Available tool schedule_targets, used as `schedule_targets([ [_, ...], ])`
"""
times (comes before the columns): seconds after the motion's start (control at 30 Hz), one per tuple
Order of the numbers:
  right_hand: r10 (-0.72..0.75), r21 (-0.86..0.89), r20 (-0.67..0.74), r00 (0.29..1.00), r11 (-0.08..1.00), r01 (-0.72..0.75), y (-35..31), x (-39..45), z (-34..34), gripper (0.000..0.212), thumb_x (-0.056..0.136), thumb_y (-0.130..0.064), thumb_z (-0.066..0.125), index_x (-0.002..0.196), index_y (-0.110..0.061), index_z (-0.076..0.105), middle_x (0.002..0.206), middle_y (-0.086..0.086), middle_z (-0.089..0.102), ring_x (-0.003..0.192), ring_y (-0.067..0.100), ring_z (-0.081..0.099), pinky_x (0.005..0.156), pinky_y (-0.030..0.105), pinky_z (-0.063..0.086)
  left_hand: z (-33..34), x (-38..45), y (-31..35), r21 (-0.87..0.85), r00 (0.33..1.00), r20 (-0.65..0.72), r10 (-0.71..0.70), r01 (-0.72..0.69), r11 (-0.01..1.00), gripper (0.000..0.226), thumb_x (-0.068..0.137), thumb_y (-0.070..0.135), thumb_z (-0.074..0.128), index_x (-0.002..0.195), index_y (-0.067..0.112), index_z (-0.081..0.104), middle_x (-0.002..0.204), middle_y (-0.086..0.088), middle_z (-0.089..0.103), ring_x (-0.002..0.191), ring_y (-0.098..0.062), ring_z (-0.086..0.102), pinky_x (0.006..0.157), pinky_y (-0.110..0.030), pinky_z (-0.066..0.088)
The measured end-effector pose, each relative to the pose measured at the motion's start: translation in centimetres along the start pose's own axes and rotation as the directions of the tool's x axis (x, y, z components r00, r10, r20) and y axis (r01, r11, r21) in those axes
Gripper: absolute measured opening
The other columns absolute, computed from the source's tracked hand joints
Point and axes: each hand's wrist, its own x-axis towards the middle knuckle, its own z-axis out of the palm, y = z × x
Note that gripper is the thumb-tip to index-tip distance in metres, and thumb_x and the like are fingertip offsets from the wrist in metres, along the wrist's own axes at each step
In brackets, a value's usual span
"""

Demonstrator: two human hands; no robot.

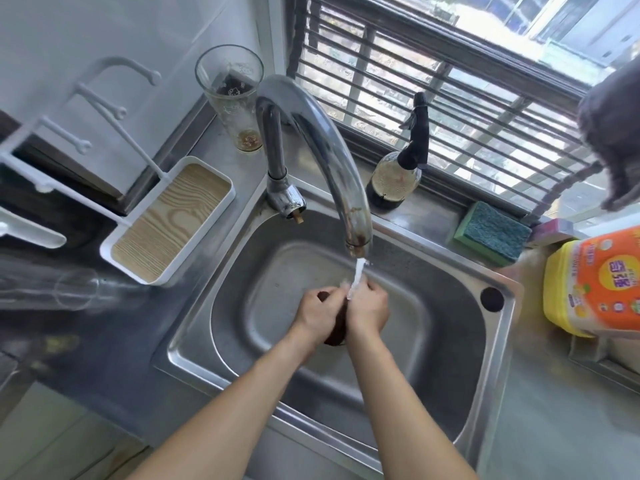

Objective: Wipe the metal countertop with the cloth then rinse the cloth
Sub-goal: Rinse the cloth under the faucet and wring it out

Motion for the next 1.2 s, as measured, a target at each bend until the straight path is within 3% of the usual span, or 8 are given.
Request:
schedule_targets([
  [0.2,-0.557,-0.003,-0.011,0.830,0.830,0.557,2.8,-6.7,1.6,0.027,0.089,-0.035,0.047,0.068,-0.018,0.053,0.069,0.004,0.062,0.066,0.020,0.052,0.064,0.030,0.031,-2.5,2.7,1.4,-0.029,0.954,-0.197,-0.226,0.225,0.974,0.050,0.090,0.048,0.069,0.060,0.008,0.065,0.052,0.003,0.067,0.057,-0.017,0.065,0.060,-0.026,0.050],
  [0.4,0.015,-0.069,0.106,0.994,0.998,-0.008,0.8,0.7,0.3,0.036,0.103,-0.029,0.047,0.095,-0.004,0.071,0.111,0.028,0.070,0.107,0.045,0.063,0.087,0.042,0.046,-0.3,0.3,-0.4,0.007,0.999,0.025,-0.025,0.025,1.000,0.047,0.095,0.032,0.059,0.050,0.019,0.060,0.051,0.010,0.054,0.054,-0.007,0.049,0.056,-0.026,0.040],
  [0.53,-0.435,-0.022,0.047,0.899,0.899,0.437,2.1,-5.2,2.0,0.042,0.092,-0.046,0.041,0.071,-0.016,0.061,0.079,0.011,0.072,0.076,0.030,0.062,0.067,0.036,0.038,-2.0,2.0,1.2,-0.047,0.960,-0.197,-0.200,0.194,0.980,0.043,0.097,0.036,0.062,0.064,0.009,0.062,0.064,-0.004,0.061,0.061,-0.019,0.055,0.062,-0.027,0.045],
  [0.6,-0.519,-0.076,0.049,0.854,0.850,0.521,2.6,-6.3,2.4,0.042,0.095,-0.046,0.040,0.067,-0.019,0.058,0.074,0.008,0.070,0.071,0.028,0.061,0.065,0.039,0.041,-2.9,1.4,1.0,-0.162,0.966,-0.108,-0.235,0.216,0.963,0.040,0.099,0.034,0.062,0.066,0.011,0.062,0.063,-0.004,0.061,0.061,-0.020,0.057,0.057,-0.023,0.045],
  [0.77,0.009,-0.049,0.048,0.999,0.999,-0.007,1.2,0.4,1.0,0.040,0.105,-0.033,0.044,0.106,-0.004,0.073,0.113,0.025,0.072,0.108,0.044,0.063,0.089,0.042,0.047,-1.6,-0.1,-0.2,-0.174,0.983,0.150,-0.105,0.130,0.976,0.023,0.100,0.035,0.060,0.086,0.017,0.066,0.076,0.000,0.068,0.070,-0.016,0.063,0.060,-0.022,0.050],
  [0.87,-0.052,0.143,0.099,0.994,0.989,0.038,1.0,0.3,0.8,0.036,0.101,-0.039,0.050,0.090,-0.012,0.071,0.096,0.014,0.076,0.095,0.035,0.068,0.087,0.042,0.052,-1.6,0.1,0.2,-0.186,0.979,0.123,-0.162,0.183,0.965,0.023,0.092,0.035,0.071,0.103,0.019,0.058,0.094,-0.003,0.070,0.083,-0.015,0.066,0.070,-0.027,0.053],
  [1.0,-0.078,0.439,0.170,0.982,0.898,-0.005,1.6,-0.2,-0.4,0.029,0.096,-0.030,0.053,0.075,-0.016,0.068,0.068,-0.003,0.072,0.066,0.012,0.067,0.063,0.027,0.053,-3.1,-0.1,0.0,-0.399,0.897,0.358,-0.258,0.397,0.826,0.050,0.084,0.015,0.079,0.129,0.012,0.057,0.124,-0.023,0.069,0.109,-0.039,0.069,0.073,-0.056,0.062],
  [1.2,-0.097,0.173,0.257,0.962,0.984,0.053,2.3,0.4,-1.9,0.032,0.085,-0.044,0.045,0.085,-0.016,0.061,0.083,-0.001,0.064,0.080,0.019,0.055,0.074,0.036,0.046,-3.3,0.5,0.2,-0.107,0.979,0.157,-0.127,0.145,0.984,0.047,0.076,-0.007,0.066,0.117,0.014,0.056,0.091,-0.015,0.064,0.071,-0.027,0.062,0.054,-0.031,0.053],
])
